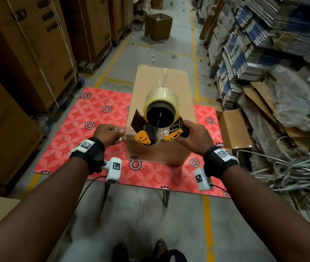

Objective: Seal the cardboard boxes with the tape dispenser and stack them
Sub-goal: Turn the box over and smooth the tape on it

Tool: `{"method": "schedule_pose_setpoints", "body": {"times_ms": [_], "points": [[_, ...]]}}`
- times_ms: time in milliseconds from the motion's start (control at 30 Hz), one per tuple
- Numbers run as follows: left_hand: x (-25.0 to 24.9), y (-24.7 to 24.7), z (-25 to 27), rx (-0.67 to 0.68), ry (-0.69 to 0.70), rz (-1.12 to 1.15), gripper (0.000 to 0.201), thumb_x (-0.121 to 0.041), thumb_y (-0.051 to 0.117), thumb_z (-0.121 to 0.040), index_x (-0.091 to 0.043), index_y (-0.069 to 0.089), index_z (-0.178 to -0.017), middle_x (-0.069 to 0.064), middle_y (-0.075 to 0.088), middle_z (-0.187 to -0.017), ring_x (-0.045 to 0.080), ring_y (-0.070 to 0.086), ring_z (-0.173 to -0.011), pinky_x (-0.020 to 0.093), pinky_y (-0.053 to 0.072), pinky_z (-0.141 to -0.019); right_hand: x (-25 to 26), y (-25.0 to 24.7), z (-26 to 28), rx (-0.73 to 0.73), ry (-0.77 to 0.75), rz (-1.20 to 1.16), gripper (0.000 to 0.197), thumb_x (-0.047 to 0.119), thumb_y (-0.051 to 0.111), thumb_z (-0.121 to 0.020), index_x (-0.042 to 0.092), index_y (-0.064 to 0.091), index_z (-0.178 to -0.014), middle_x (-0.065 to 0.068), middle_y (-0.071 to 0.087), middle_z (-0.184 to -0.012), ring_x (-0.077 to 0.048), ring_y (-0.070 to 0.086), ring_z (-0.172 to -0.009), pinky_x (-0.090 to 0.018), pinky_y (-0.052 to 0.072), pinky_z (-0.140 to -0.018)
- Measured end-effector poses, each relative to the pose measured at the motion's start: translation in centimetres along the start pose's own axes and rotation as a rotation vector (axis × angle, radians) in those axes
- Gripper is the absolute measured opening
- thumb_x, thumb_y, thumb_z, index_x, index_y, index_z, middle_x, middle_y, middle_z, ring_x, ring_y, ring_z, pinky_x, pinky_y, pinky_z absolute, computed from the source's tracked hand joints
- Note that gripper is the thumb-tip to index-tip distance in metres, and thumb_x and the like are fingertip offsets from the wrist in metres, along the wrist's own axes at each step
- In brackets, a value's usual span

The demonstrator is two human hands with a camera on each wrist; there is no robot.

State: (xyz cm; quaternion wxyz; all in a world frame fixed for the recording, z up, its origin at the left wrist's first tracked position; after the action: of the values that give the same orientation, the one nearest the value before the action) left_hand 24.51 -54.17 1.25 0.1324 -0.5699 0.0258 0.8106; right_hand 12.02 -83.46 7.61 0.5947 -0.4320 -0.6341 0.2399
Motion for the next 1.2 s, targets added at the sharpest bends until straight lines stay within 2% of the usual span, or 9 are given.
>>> {"method": "schedule_pose_setpoints", "body": {"times_ms": [167,400,633,733,833,933,1033,1100,1200], "points": [[0.1,-0.4,-0.9,-0.045,-0.018,-0.02,0.01,0.003,0.066,-0.086,-0.004,0.061,-0.091,0.009,0.065,-0.054,0.012,0.062,-0.046,0.024,0.054,-0.051,-0.7,0.1,-1.0,0.057,-0.015,0.054,0.026,0.038,0.067,-0.066,0.022,0.055,-0.082,0.004,0.06,-0.065,-0.022,0.058,-0.06,-0.042,0.05,-0.055],[-0.1,0.1,-1.8,-0.073,0.103,-0.132,0.014,-0.001,0.063,-0.089,-0.003,0.066,-0.076,0.012,0.064,-0.062,0.01,0.063,-0.048,0.023,0.054,-0.053,-1.6,0.0,-2.1,0.063,-0.027,0.076,0.023,0.035,0.068,-0.067,0.025,0.053,-0.08,0.005,0.059,-0.064,-0.022,0.057,-0.06,-0.037,0.049,-0.053],[1.7,1.2,-3.4,-0.11,0.033,-0.295,0.029,-0.019,0.059,-0.093,-0.007,0.065,-0.067,0.009,0.064,-0.059,0.022,0.059,-0.055,0.031,0.055,-0.061,-2.3,1.1,-2.6,0.117,-0.031,0.092,0.022,0.04,0.065,-0.067,0.033,0.05,-0.082,0.006,0.061,-0.067,-0.023,0.059,-0.064,-0.036,0.048,-0.053],[3.0,2.0,-4.2,-0.062,-0.072,-0.348,0.04,-0.033,0.05,-0.097,-0.006,0.057,-0.068,0.007,0.053,-0.051,0.025,0.052,-0.052,0.035,0.047,-0.058,-2.6,1.4,-2.6,0.129,-0.021,0.072,0.024,0.035,0.068,-0.069,0.036,0.046,-0.078,0.009,0.055,-0.064,-0.023,0.057,-0.063,-0.035,0.045,-0.054],[5.9,3.1,-3.4,0.066,-0.292,-0.022,0.04,-0.046,0.049,-0.097,-0.012,0.056,-0.079,0.001,0.046,-0.052,0.015,0.038,-0.041,0.019,0.032,-0.044,-2.5,1.1,-2.5,0.139,-0.03,0.067,0.029,0.03,0.071,-0.073,0.038,0.043,-0.071,0.012,0.049,-0.06,-0.02,0.052,-0.062,-0.032,0.038,-0.053],[7.8,3.3,-3.0,0.08,-0.381,0.036,0.032,-0.039,0.051,-0.097,-0.013,0.055,-0.078,0.002,0.046,-0.058,0.012,0.038,-0.042,0.017,0.031,-0.04,-2.3,1.1,-2.5,0.143,-0.041,0.069,0.026,0.03,0.07,-0.075,0.037,0.046,-0.077,0.015,0.048,-0.06,-0.018,0.051,-0.062,-0.03,0.033,-0.053],[7.4,2.2,-3.7,0.026,-0.281,-0.299,0.035,-0.025,0.056,-0.096,-0.009,0.051,-0.065,0.007,0.047,-0.054,0.02,0.041,-0.047,0.024,0.032,-0.05,-2.3,1.2,-2.5,0.155,-0.055,0.06,0.016,0.038,0.064,-0.072,0.035,0.057,-0.086,0.012,0.055,-0.065,-0.017,0.055,-0.064,-0.029,0.035,-0.054],[5.5,1.0,-4.4,-0.047,-0.107,-0.483,0.029,-0.025,0.06,-0.089,-0.01,0.059,-0.065,0.013,0.059,-0.062,0.028,0.055,-0.059,0.03,0.045,-0.059,-2.6,1.3,-2.4,0.16,-0.064,0.06,0.024,0.04,0.061,-0.071,0.032,0.063,-0.094,0.01,0.061,-0.071,-0.018,0.057,-0.066,-0.03,0.039,-0.054],[1.9,-0.2,-4.0,-0.172,0.111,-0.362,0.028,-0.043,0.065,-0.079,-0.015,0.064,-0.076,0.011,0.067,-0.079,0.026,0.059,-0.071,0.037,0.05,-0.073,-2.9,1.6,-2.6,0.203,-0.046,0.043,0.028,0.043,0.061,-0.071,0.029,0.065,-0.094,0.007,0.065,-0.072,-0.017,0.059,-0.066,-0.033,0.044,-0.057]]}}
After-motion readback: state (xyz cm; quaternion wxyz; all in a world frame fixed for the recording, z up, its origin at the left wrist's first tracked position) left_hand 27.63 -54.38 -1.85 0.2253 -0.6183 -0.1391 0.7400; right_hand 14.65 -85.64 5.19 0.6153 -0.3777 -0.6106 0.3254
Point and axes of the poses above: each hand's wrist, its own z-axis away from the middle knuckle, its own y-axis out of the palm, x = y × z, the point moved 7 cm from there along -z, towards the middle knuckle
